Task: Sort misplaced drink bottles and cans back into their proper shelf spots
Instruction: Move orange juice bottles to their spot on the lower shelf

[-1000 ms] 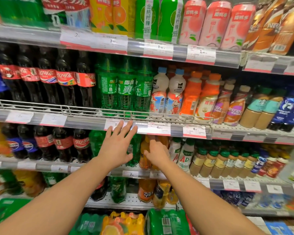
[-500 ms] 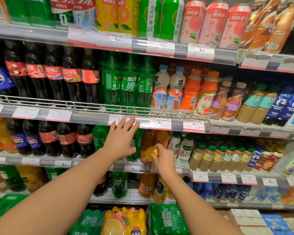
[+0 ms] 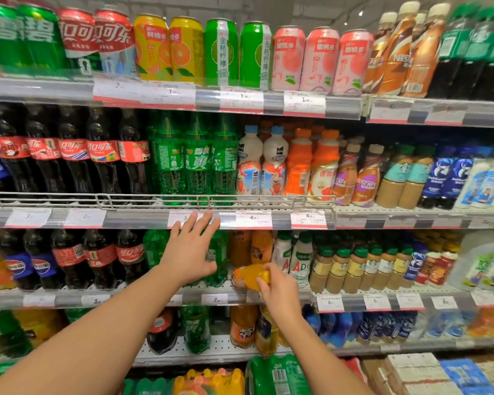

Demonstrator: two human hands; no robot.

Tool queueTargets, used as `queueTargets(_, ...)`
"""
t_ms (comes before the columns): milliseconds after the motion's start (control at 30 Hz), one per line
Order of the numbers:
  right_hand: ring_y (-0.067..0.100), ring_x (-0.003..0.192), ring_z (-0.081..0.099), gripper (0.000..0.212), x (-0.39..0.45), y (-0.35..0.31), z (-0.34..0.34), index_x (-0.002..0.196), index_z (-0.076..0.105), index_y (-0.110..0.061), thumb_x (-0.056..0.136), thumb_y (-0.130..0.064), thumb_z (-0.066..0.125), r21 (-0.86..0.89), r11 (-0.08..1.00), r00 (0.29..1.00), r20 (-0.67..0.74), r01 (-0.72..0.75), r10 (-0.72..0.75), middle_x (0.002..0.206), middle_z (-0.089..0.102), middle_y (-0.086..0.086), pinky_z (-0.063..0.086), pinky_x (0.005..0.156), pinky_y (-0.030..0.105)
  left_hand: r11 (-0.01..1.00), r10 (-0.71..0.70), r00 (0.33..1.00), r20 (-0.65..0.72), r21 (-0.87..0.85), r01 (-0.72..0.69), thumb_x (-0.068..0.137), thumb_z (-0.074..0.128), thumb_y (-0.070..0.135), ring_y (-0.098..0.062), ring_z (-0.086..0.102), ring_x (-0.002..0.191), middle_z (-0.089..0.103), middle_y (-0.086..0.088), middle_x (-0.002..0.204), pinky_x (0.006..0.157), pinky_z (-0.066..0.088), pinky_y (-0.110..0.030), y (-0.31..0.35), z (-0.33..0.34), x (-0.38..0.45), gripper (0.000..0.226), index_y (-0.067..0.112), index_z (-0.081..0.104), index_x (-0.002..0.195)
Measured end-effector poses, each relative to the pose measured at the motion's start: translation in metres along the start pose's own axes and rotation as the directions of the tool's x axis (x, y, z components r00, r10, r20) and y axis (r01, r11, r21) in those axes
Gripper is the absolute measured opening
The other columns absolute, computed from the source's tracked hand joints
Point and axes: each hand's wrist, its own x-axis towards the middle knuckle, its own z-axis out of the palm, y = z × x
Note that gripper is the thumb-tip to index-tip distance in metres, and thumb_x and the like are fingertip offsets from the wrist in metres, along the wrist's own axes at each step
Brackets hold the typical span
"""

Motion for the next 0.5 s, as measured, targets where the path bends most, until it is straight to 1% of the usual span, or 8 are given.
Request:
queueTargets(133,0.014,0.086,0.064,0.023,0.002,-0.003,-0.012,0.119,0.066,-0.021,0.098,-0.031,0.068,0.000,1.000,0.999,-0.049,-0.003,0.003,0.091,0.067,-0.005,0.046,0.073,0.025,1.000,0.002,1.000,0.006,0.015,-0.002,0.082,0.063,0.060,-0.029,-0.006,0.156,-0.010,0.004,0.170,0.125,0.008,-0.056,0.000,0.000,-0.001,0.106,0.032,-0.003,0.161)
queueTargets(200,0.013,0.083,0.064,0.023,-0.006,0.003,-0.019,0.117,0.068,-0.024,0.097,-0.036,0.069,0.031,0.996,0.994,-0.075,-0.082,0.084,0.086,0.067,-0.007,0.047,0.074,0.027,1.000,0.002,1.000,0.011,0.011,-0.002,0.082,0.061,0.061,-0.029,-0.005,0.156,-0.010,0.004,0.170,0.125,0.008,-0.056,0.000,0.000,-0.001,0.105,0.033,-0.003,0.161)
queueTargets(233,0.013,0.082,0.065,0.024,-0.013,0.006,-0.022,0.116,0.069,-0.026,0.096,-0.039,0.070,0.054,0.989,0.987,-0.078,-0.139,0.143,0.085,0.068,-0.008,0.050,0.076,0.029,1.000,-0.002,1.000,0.013,0.007,0.002,0.082,0.060,0.061,-0.029,-0.006,0.156,-0.010,0.005,0.170,0.125,0.008,-0.056,0.000,0.000,0.000,0.105,0.033,-0.003,0.160)
queueTargets(333,0.015,0.079,0.070,0.026,-0.033,0.020,-0.028,0.108,0.069,-0.032,0.090,-0.050,0.072,0.066,0.968,0.965,-0.084,-0.243,0.248,0.081,0.072,-0.008,0.057,0.084,0.034,1.000,-0.017,1.000,0.013,0.000,0.017,0.081,0.060,0.061,-0.028,-0.006,0.156,-0.010,0.006,0.169,0.125,0.007,-0.055,0.000,0.000,0.002,0.104,0.034,-0.003,0.160)
queueTargets(400,0.013,0.074,0.072,0.027,-0.041,0.025,-0.035,0.106,0.069,-0.033,0.088,-0.053,0.071,0.087,0.957,0.956,-0.077,-0.275,0.282,0.077,0.072,-0.008,0.059,0.081,0.035,1.000,-0.026,1.000,0.013,-0.017,0.026,0.080,0.062,0.060,-0.027,-0.006,0.156,-0.009,0.007,0.169,0.125,0.007,-0.055,0.001,-0.001,0.002,0.104,0.035,-0.001,0.160)
queueTargets(467,0.007,0.069,0.070,0.023,-0.048,0.021,-0.047,0.104,0.068,-0.032,0.090,-0.050,0.071,0.087,0.955,0.954,-0.073,-0.285,0.291,0.072,0.072,-0.008,0.056,0.074,0.029,0.999,-0.031,0.999,0.024,-0.024,0.031,0.081,0.062,0.061,-0.027,-0.005,0.156,-0.008,0.007,0.170,0.125,0.008,-0.055,0.001,-0.003,0.003,0.103,0.035,0.001,0.160)
queueTargets(500,0.005,0.066,0.069,0.021,-0.051,0.017,-0.054,0.103,0.068,-0.032,0.091,-0.048,0.072,0.085,0.954,0.953,-0.074,-0.287,0.293,0.069,0.072,-0.008,0.055,0.072,0.028,0.999,-0.032,0.999,0.031,-0.024,0.033,0.081,0.063,0.061,-0.027,-0.004,0.156,-0.007,0.007,0.170,0.125,0.008,-0.055,0.001,-0.004,0.003,0.103,0.035,0.002,0.160)
